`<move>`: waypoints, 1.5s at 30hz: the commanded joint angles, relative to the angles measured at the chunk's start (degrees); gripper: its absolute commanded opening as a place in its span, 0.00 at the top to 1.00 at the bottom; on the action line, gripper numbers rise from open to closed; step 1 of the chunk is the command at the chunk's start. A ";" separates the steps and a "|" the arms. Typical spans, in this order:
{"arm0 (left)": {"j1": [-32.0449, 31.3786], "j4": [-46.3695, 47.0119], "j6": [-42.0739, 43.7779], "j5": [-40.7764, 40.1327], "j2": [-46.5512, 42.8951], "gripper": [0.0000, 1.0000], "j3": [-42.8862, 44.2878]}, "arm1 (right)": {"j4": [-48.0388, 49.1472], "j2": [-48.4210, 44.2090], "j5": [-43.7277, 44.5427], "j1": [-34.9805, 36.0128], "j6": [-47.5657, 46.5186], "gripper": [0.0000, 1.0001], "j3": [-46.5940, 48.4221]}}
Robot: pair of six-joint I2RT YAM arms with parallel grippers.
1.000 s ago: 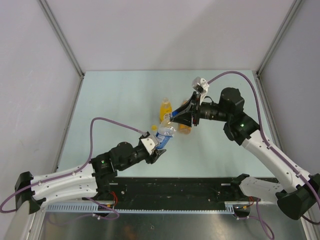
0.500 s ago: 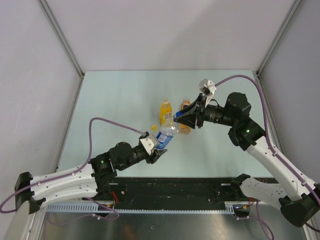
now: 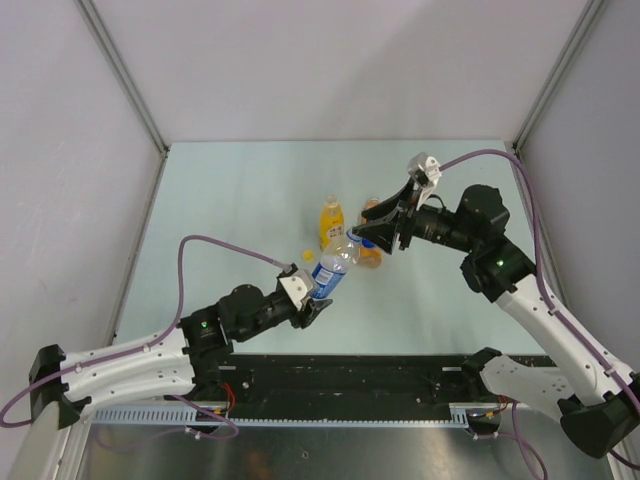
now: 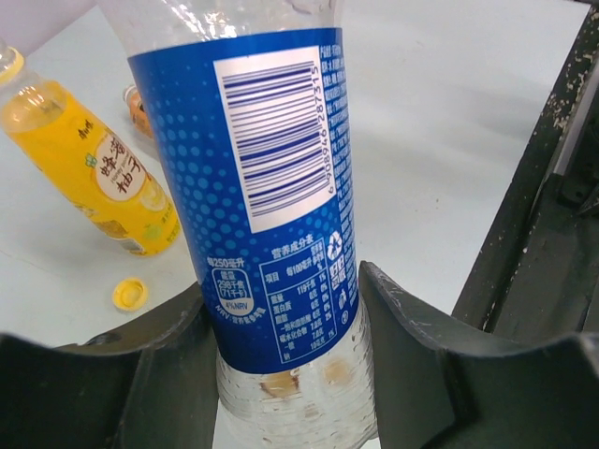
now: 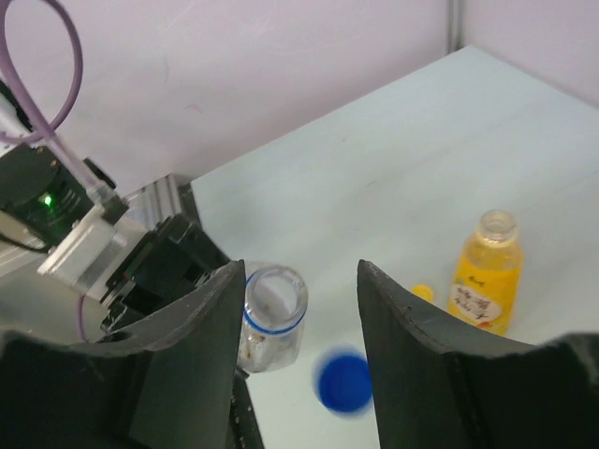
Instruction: Unscrew the bottle caps
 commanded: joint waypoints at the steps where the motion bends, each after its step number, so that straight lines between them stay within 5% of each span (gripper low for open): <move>1: 0.08 -0.71 -0.43 -0.48 -0.82 1.00 -0.48 | 3.94 -2.17 2.67 -0.94 -1.06 0.45 1.19; 6: 0.08 -0.71 -0.43 -0.74 -0.70 1.00 -0.63 | 4.28 -2.10 1.82 -0.93 -0.96 0.58 1.07; 12: 0.08 -0.79 -0.50 -1.08 -1.15 1.00 -0.74 | 3.88 -1.27 1.66 -0.98 -1.38 0.54 1.14; 28: 0.08 -0.97 -0.14 -0.94 -1.35 1.00 -0.23 | 2.89 1.42 -3.59 -0.98 -1.73 0.02 1.14; 41: 0.08 -1.05 0.00 -0.22 -1.03 1.00 0.60 | -0.19 4.50 -5.95 -0.76 -2.75 0.04 1.13; 45: 0.08 -1.06 0.03 0.29 -0.95 1.00 0.85 | -0.22 5.31 -7.14 -0.59 -2.99 0.23 1.06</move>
